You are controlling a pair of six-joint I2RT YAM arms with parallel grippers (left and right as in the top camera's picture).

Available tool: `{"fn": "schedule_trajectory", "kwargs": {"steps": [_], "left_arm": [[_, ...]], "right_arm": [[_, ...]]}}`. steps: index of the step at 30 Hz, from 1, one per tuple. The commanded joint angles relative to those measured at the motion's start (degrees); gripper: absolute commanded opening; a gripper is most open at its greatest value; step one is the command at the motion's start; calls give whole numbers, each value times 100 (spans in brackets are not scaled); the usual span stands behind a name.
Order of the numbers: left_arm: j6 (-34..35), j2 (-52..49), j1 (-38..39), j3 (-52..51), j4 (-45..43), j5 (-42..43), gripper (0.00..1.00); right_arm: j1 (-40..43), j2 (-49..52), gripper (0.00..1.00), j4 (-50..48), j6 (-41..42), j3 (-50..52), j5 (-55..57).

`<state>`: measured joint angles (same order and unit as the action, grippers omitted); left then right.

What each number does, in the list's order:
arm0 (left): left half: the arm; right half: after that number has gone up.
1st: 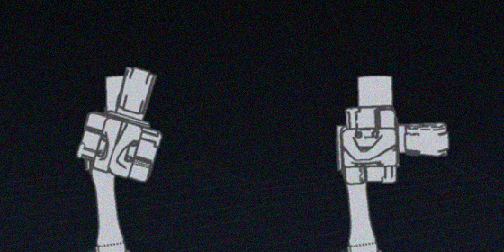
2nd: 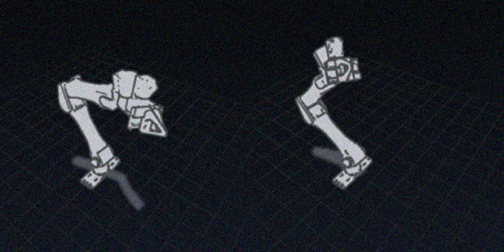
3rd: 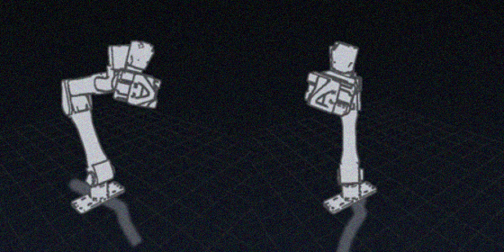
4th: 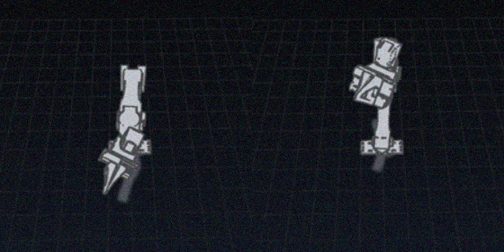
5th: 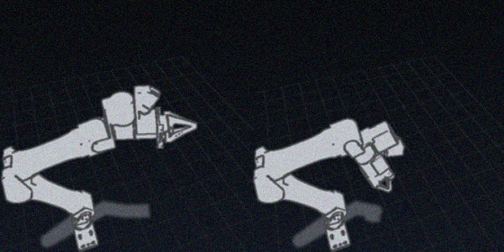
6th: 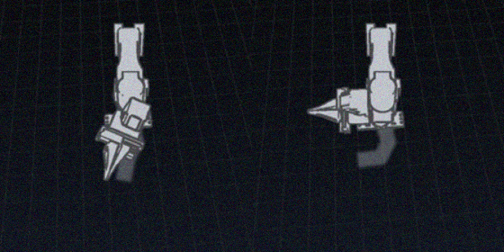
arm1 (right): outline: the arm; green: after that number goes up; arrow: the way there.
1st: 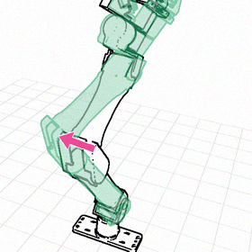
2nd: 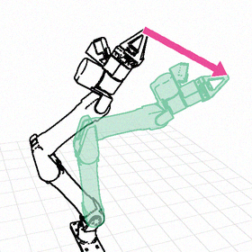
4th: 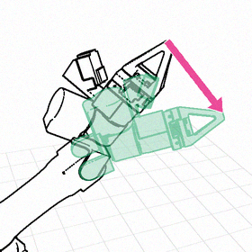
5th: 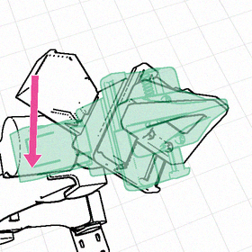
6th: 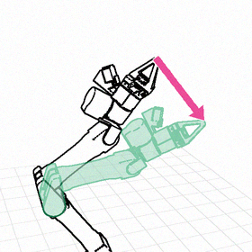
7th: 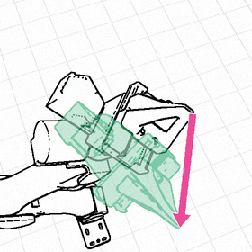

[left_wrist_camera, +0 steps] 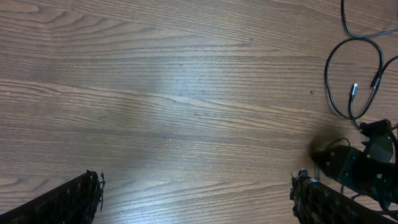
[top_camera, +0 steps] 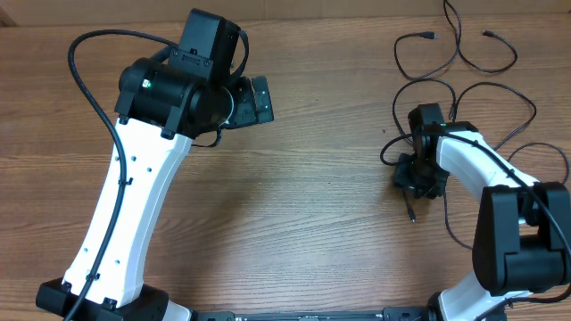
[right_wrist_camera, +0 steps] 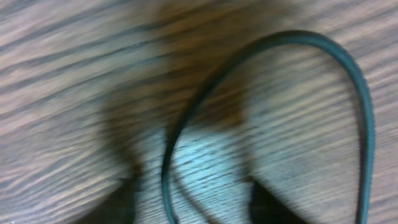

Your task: Untangle cables

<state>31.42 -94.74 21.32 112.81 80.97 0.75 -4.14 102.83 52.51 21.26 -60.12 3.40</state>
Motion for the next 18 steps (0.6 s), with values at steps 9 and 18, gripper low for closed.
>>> {"fn": "schedule_trajectory", "kwargs": {"steps": [9,18], "left_arm": [[57,-50,-20,15,-24,-79,100],[50,-50,-20,15,24,-81,99]], "right_arm": [[-61,15,95,1139,293,-1143,-260],[55,15,100,1416,599,-1930,769]]}}
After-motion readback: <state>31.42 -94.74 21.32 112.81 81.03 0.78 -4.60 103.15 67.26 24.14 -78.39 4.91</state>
